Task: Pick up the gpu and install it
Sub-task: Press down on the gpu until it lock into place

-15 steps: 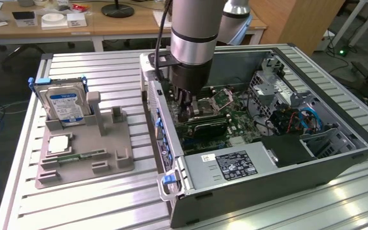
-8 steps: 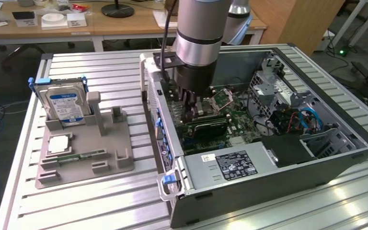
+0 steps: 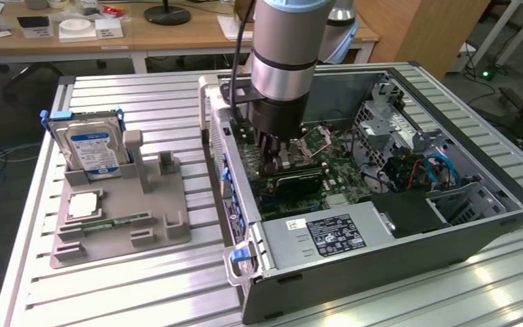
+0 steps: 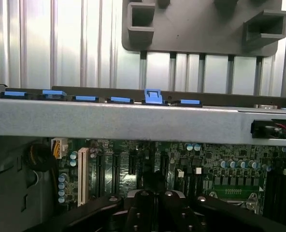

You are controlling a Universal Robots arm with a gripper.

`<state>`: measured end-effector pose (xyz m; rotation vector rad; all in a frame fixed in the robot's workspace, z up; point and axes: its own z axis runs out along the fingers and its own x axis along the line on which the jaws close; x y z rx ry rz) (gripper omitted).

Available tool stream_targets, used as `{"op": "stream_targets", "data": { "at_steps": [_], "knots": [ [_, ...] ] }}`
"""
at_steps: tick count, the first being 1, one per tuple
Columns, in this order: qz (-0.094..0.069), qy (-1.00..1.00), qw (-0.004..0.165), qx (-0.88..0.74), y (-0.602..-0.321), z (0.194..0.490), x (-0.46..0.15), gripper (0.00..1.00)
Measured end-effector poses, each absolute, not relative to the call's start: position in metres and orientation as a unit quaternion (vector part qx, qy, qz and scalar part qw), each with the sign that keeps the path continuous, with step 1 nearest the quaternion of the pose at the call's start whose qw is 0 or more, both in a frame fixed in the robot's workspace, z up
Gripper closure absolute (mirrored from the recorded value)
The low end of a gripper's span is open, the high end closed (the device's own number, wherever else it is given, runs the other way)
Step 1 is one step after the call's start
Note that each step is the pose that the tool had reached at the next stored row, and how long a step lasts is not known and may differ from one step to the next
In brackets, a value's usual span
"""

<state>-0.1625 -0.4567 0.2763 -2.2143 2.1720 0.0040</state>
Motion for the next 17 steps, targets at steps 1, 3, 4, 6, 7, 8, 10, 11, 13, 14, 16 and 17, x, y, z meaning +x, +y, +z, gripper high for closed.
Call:
{"op": "stream_targets", "data": {
  "at_steps": [1,3,4,6,7,8,10,11,13,14,16,17],
  "knots": [
    [0.001,0.7,0.02,-0.714,-0.457,0.275,-0.163,0.9],
    [0.001,0.7,0.02,-0.714,-0.457,0.273,-0.162,0.9],
    [0.001,0.7,0.02,-0.714,-0.457,0.272,-0.162,0.9],
    [0.001,0.7,0.02,-0.714,-0.457,0.27,-0.162,0.9],
    [0.001,0.7,0.02,-0.714,-0.457,0.269,-0.162,0.9],
    [0.001,0.7,0.02,-0.714,-0.457,0.268,-0.162,0.9],
    [0.001,0.7,0.02,-0.714,-0.457,0.266,-0.162,0.9],
    [0.001,0.7,0.02,-0.714,-0.457,0.265,-0.162,0.9],
    [0.001,0.7,0.019,-0.714,-0.457,0.264,-0.163,0.9],
    [0.001,0.7,0.019,-0.714,-0.457,0.263,-0.163,0.9],
    [0.001,0.7,0.02,-0.714,-0.457,0.262,-0.162,0.9],
    [0.001,0.7,0.02,-0.714,-0.457,0.262,-0.163,0.9]
  ]
}}
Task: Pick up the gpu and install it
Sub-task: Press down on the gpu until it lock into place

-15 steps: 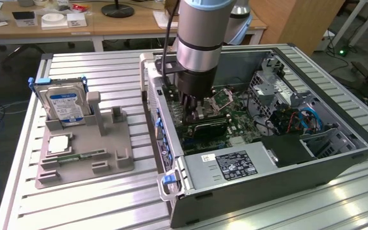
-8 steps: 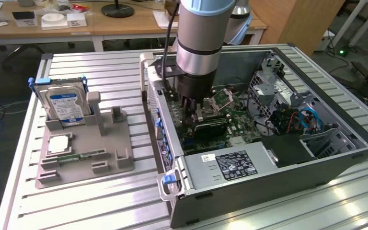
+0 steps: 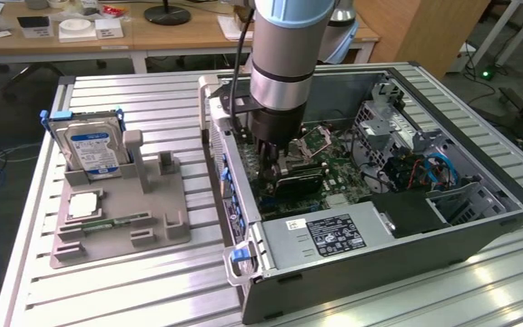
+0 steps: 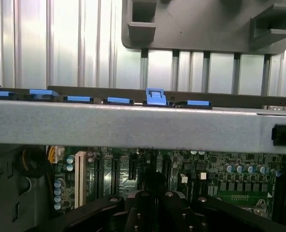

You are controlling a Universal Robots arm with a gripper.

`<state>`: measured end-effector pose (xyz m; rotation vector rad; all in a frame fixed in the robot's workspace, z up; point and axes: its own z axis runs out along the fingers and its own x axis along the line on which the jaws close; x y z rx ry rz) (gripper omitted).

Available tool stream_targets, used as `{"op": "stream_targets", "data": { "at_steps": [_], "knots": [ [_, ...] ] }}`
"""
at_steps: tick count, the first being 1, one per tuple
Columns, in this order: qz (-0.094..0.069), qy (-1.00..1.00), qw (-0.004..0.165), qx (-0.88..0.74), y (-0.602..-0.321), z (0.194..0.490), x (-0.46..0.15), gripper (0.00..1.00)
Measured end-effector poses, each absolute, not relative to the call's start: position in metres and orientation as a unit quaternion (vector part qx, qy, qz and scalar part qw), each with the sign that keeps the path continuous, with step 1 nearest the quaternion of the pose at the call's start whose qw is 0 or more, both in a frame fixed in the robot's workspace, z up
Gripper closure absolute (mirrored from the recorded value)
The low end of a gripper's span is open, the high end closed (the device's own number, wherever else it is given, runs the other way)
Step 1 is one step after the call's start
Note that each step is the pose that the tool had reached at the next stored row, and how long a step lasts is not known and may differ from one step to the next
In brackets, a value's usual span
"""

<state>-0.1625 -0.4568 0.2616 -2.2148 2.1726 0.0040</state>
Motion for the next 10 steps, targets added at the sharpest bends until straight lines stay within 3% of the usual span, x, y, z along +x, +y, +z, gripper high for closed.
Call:
{"op": "stream_targets", "data": {
  "at_steps": [10],
  "knots": [
    [0.003,0.7,0.021,-0.714,-0.457,0.276,-0.162,0.9]
  ]
}}
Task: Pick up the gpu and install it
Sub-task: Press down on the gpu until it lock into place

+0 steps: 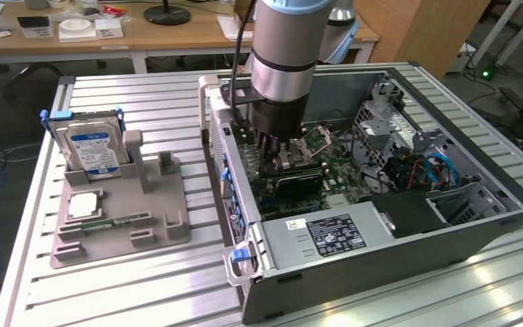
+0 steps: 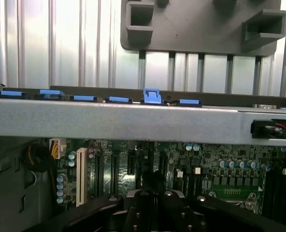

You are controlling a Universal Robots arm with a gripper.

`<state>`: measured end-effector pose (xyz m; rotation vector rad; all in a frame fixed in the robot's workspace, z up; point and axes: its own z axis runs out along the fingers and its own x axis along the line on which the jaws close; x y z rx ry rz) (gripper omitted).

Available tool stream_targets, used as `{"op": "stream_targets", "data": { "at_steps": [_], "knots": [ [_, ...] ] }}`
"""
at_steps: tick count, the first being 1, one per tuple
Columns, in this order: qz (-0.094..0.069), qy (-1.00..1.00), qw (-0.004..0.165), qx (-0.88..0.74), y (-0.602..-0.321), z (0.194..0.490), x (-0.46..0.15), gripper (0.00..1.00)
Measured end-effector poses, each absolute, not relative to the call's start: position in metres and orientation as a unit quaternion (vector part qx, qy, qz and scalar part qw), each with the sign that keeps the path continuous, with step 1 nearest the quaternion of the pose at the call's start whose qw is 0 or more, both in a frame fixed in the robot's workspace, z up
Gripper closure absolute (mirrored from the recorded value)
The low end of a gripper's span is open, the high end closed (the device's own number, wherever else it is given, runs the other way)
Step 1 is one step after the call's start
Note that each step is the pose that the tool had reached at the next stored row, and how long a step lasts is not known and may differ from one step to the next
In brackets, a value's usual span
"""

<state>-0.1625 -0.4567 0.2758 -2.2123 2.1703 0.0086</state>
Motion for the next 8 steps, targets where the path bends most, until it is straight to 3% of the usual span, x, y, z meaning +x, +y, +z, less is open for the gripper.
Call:
{"op": "stream_targets", "data": {
  "at_steps": [8],
  "knots": [
    [0.003,0.7,0.021,-0.714,-0.4568,0.2759,-0.1625,0.9]
  ]
}}
